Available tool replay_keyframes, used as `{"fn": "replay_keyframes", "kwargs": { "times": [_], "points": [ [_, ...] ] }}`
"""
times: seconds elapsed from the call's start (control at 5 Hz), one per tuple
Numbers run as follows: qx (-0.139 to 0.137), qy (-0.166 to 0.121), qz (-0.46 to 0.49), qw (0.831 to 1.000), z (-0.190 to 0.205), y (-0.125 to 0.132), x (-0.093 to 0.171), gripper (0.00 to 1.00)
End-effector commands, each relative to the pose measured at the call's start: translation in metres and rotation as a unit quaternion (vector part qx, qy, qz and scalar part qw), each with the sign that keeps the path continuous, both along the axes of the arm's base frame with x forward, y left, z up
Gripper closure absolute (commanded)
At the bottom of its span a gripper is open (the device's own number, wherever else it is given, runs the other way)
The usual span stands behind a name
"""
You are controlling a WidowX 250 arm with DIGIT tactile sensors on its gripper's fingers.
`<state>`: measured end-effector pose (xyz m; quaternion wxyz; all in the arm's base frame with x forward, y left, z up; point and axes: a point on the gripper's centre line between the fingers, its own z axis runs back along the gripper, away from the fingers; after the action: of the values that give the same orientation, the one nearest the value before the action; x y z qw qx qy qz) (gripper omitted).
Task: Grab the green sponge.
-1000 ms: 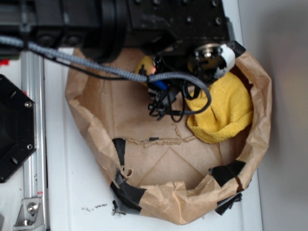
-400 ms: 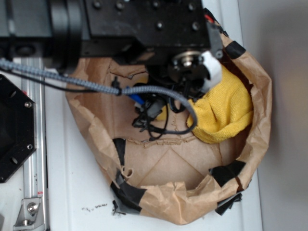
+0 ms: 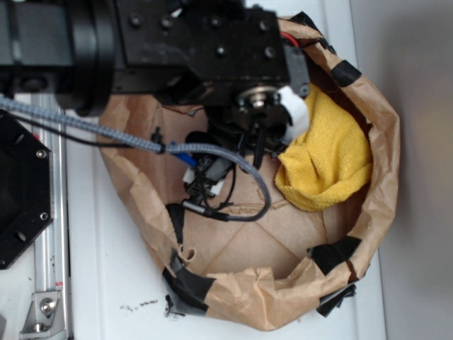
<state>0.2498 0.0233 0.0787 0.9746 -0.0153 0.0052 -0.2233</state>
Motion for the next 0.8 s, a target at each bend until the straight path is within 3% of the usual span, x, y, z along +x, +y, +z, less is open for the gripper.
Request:
{"fn": "replay_keyframes", "kwargs": {
  "times": [0.0,0.2,0.4,0.6],
  "points": [
    [0.009,-0.013,-0.004,1.000,-0.012,0.020,-0.018,0.00],
    [0.006,-0.043,-0.035,0.998,-0.017,0.019,-0.014,0.00],
    [0.014,-0.054,-0.074,0.996,-0.032,0.028,-0.001,0.00],
    [0.021,-0.042,-0.080,0.996,-0.044,0.036,0.013,0.00]
  ]
}}
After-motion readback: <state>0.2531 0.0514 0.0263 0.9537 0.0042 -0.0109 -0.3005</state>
